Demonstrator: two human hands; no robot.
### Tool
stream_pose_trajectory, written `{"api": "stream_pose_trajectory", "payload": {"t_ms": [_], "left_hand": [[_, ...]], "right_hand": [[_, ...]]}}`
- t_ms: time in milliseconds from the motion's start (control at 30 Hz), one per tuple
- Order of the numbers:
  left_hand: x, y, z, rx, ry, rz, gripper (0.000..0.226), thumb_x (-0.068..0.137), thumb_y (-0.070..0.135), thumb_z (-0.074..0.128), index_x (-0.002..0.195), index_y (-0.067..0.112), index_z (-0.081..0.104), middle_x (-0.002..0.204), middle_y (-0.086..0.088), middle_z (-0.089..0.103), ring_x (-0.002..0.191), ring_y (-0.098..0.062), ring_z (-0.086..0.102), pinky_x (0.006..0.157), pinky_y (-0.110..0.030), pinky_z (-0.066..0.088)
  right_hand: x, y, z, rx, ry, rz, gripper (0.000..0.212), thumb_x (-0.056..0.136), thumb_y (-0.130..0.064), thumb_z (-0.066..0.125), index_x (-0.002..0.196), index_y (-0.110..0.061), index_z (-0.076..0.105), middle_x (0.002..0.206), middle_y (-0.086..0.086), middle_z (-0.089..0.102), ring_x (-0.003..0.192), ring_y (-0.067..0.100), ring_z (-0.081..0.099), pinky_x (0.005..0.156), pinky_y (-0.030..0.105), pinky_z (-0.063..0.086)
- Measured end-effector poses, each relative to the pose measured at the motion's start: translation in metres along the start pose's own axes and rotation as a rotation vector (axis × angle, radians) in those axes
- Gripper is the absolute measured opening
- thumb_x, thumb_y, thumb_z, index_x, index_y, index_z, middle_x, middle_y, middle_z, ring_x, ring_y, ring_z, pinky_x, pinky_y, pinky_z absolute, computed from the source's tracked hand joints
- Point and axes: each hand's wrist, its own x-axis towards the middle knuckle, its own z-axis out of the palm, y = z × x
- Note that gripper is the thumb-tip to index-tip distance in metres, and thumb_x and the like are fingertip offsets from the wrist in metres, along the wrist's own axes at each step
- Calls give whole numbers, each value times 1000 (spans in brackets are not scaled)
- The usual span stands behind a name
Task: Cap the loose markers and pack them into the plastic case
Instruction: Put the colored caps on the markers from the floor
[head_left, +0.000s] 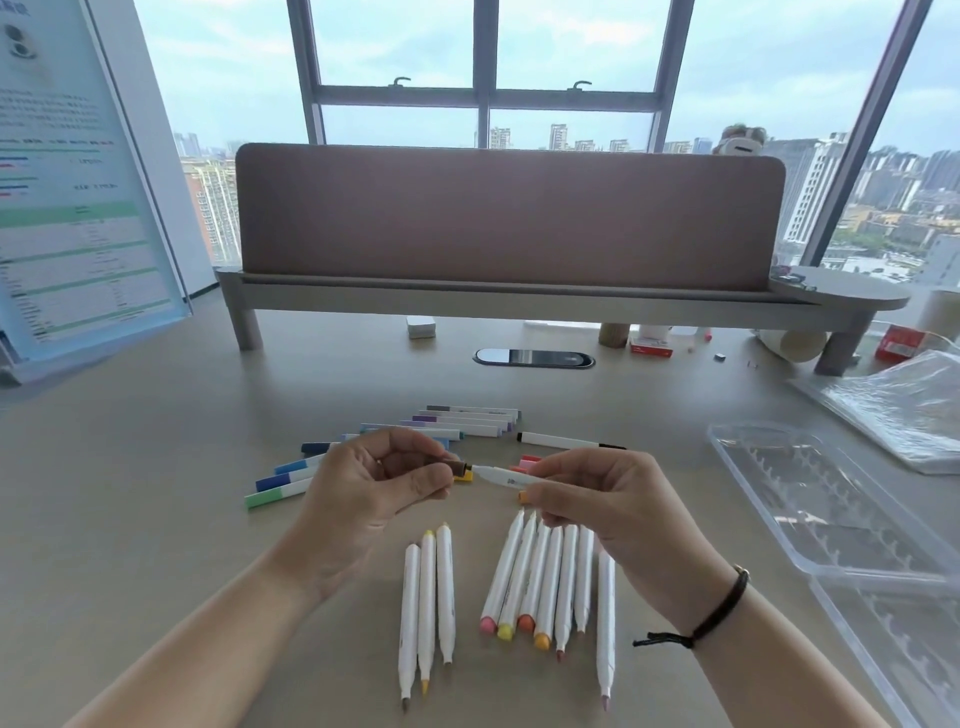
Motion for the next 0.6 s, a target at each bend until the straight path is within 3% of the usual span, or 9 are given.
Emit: {"api": "stream_pose_trajectory", "payload": {"t_ms": [100,200,300,433,600], "left_hand": [[-2,1,5,114,-5,51,21,64,13,83,83,8,77,90,-18,75,79,-26,73,72,-29,60],[-4,0,8,239,-19,66,25,66,8,78,89,1,74,82,-16,75,70,-27,72,69,-30,60],[-5,-1,9,294,-30,72,25,69,10,79,92,1,75,78,-18,74,66,-30,70,67,-32,60],[-5,-3,8,281,-10,64,22,69,15,79,89,7,78,76,-22,72,64,-34,68,67,-37,61],[-5,-3,8,264,-9,75,21,73,10,74,92,2,77,73,-19,72,63,-30,68,63,-33,58]], "right_hand": [[-1,-1,0,1,-15,8,16,72,5,80,87,4,76,83,30,71,61,25,59,61,28,54],[-3,-2,2,-15,-26,24,26,64,-5,84,89,0,76,78,23,71,62,27,61,63,31,56],[-4,-3,0,142,-22,58,37,61,-7,85,93,5,70,85,28,69,67,31,65,71,36,61],[-6,-5,0,270,-70,77,36,64,-12,84,93,6,74,89,28,71,71,29,70,74,36,61],[-9,-4,4,293,-55,114,42,61,-15,82,92,11,73,89,29,72,72,30,71,72,35,61]]}}
